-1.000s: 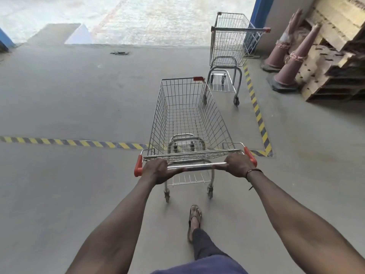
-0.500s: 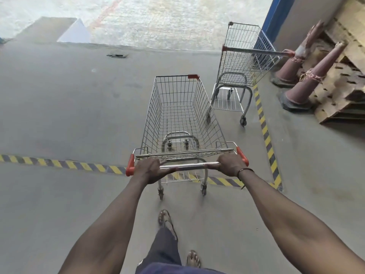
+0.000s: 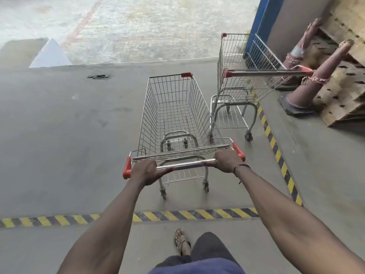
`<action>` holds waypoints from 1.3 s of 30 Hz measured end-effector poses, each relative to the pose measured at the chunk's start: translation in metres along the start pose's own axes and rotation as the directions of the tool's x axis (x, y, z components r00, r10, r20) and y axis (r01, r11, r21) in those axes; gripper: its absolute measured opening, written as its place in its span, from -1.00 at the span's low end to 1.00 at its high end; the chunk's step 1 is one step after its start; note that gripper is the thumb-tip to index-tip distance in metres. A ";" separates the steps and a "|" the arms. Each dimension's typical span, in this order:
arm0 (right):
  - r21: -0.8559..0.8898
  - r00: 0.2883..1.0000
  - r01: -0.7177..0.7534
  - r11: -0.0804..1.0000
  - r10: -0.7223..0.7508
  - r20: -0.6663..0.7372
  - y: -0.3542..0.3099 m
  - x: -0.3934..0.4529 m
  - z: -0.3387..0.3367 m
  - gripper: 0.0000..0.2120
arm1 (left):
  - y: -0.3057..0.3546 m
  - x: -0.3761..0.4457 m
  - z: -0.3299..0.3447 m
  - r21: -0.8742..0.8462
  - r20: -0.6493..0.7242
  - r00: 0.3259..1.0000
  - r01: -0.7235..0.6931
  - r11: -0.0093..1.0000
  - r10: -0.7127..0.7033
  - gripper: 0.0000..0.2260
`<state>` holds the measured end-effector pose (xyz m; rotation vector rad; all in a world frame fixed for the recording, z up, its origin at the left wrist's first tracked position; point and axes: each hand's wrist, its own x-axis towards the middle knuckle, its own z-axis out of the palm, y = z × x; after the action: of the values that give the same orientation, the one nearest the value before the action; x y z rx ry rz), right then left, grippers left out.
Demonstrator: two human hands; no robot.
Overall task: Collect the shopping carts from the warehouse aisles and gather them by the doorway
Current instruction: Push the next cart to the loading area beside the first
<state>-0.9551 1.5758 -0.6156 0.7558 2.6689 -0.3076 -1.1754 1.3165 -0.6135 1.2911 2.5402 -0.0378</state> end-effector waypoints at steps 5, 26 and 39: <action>-0.010 0.999 -0.023 1.000 0.023 0.023 -0.005 0.084 -0.036 -0.04 | -0.037 0.090 -0.025 0.002 -0.014 0.999 -0.030 1.000 0.030 -0.20; -0.018 0.996 -0.079 0.997 0.080 0.038 0.032 0.396 -0.173 0.03 | -0.120 0.429 -0.127 0.031 0.000 0.996 -0.084 0.996 0.084 -0.17; 0.064 0.971 -0.236 0.970 0.232 0.061 0.044 0.478 -0.193 0.03 | -0.142 0.528 -0.162 0.007 -0.001 0.984 -0.179 0.984 0.179 -0.19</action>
<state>-1.3642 1.8918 -0.6282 1.0584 2.4980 -0.3565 -1.6216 1.6717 -0.6156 1.5170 2.4167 -0.0072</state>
